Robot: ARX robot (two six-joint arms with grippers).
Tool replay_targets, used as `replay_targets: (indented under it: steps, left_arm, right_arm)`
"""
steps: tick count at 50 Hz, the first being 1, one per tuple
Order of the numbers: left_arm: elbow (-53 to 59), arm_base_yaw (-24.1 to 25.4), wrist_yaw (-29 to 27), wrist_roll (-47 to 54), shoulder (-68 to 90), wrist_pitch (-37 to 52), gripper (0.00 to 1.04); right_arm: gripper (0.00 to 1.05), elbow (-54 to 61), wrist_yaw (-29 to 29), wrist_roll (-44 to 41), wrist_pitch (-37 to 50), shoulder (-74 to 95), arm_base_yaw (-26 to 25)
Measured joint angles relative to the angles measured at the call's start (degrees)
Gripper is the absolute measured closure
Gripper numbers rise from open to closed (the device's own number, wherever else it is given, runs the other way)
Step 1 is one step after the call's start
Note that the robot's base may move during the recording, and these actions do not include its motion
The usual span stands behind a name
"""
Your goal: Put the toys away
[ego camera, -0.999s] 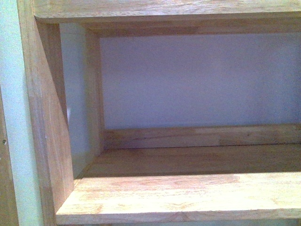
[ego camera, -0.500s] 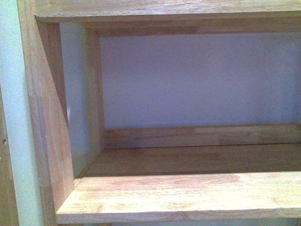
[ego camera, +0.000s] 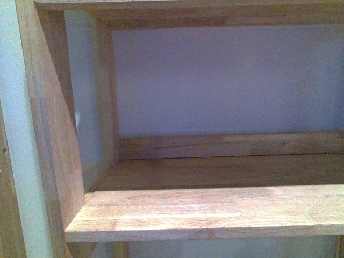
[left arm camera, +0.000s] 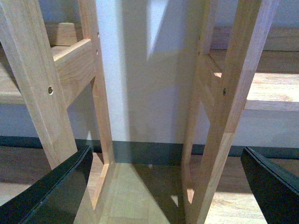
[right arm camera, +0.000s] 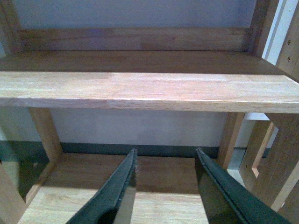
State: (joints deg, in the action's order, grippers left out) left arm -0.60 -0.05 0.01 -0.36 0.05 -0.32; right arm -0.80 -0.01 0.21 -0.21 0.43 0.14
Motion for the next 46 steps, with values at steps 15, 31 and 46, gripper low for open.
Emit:
replay_targets:
  steps: [15,31,46]
  left_arm:
    - [0.0,0.0,0.0,0.0,0.0,0.0,0.06]
    - [0.0,0.0,0.0,0.0,0.0,0.0,0.06]
    - [0.0,0.0,0.0,0.0,0.0,0.0,0.06]
  right_arm:
    - [0.1,0.0,0.0,-0.02,0.0,0.0,0.0]
    - [0.06,0.0,0.0,-0.02,0.0,0.0,0.0]
    - [0.06,0.0,0.0,0.0,0.0,0.0,0.0]
